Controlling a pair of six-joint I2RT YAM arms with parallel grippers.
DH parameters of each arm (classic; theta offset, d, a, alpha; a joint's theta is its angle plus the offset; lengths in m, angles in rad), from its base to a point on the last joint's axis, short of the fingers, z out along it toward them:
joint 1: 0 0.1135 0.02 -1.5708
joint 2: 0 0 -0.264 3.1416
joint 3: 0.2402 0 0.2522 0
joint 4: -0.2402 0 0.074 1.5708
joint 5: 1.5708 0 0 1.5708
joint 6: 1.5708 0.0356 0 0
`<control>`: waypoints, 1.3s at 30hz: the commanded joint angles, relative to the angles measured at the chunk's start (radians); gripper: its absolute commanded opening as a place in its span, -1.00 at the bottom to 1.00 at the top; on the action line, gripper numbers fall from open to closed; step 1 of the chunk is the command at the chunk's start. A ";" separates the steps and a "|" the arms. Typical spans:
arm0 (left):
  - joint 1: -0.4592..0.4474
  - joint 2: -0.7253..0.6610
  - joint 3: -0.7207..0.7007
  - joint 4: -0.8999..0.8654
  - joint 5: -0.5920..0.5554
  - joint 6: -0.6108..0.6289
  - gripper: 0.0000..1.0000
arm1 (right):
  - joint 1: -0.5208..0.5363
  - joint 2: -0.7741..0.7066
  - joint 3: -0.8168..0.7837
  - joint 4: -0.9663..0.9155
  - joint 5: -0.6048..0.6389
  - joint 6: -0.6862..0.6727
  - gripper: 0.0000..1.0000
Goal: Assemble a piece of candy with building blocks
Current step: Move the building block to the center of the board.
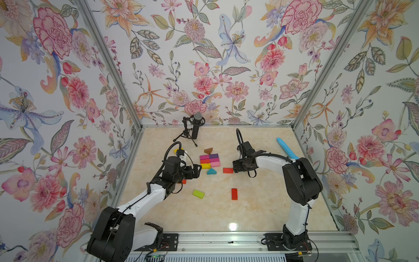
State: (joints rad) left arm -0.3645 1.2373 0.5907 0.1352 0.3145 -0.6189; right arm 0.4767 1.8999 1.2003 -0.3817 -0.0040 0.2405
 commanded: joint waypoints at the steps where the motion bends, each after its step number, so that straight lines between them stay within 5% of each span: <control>1: 0.019 -0.025 -0.004 -0.012 0.011 0.024 0.98 | 0.003 -0.107 -0.050 -0.045 -0.011 0.024 0.53; 10: 0.055 -0.043 -0.033 -0.064 0.008 0.059 0.98 | 0.148 -0.387 -0.296 -0.089 -0.086 0.133 0.59; 22: 0.063 -0.099 -0.055 -0.083 0.000 0.050 0.98 | 0.358 -0.237 -0.301 -0.060 -0.010 0.226 0.53; 26: 0.069 -0.103 -0.060 -0.078 0.002 0.046 0.98 | 0.379 -0.226 -0.306 -0.087 0.026 0.229 0.22; 30: 0.070 -0.101 -0.056 -0.080 0.006 0.047 0.98 | 0.383 -0.226 -0.327 -0.095 0.046 0.235 -0.32; 39: 0.072 -0.086 -0.049 -0.050 0.018 0.032 0.98 | 0.138 -0.360 -0.359 -0.022 0.045 0.169 -0.38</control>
State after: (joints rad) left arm -0.3058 1.1461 0.5449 0.0662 0.3149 -0.5842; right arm 0.6956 1.5913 0.8440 -0.4053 0.0139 0.4427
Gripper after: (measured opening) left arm 0.989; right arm 0.335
